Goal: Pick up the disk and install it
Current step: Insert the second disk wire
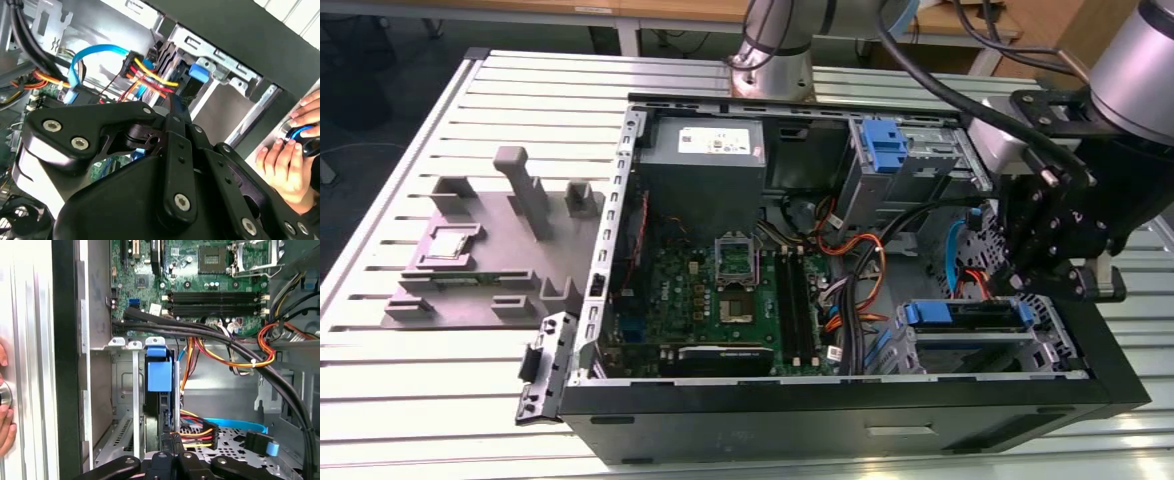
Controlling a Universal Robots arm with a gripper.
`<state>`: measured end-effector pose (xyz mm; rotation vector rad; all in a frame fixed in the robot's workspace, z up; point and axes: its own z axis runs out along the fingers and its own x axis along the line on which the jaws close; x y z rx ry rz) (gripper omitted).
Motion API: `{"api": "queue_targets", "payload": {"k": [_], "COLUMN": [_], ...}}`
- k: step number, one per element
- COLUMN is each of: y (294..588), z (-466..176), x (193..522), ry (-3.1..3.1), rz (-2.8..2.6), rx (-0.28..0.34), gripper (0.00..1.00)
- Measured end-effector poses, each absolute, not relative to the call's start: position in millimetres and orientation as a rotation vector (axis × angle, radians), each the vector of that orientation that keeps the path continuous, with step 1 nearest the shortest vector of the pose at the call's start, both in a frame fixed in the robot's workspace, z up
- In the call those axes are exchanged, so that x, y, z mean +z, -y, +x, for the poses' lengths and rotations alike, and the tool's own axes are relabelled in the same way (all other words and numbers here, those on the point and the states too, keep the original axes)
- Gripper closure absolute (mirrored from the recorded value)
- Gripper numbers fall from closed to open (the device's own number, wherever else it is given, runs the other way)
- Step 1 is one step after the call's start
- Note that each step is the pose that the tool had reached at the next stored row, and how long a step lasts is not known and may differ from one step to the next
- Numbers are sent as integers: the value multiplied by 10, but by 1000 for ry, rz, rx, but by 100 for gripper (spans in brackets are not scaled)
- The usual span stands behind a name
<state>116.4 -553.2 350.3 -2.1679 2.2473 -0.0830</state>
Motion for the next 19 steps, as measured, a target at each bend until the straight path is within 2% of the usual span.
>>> {"api": "queue_targets", "payload": {"k": [10,19], "y": [5511,5330], "z": [1039,1038], "x": [3636,3738], "ry": [-2248,-2252], "rz": [-2164,-2163], "rx": [-79,-82], "gripper": [90,90]}}
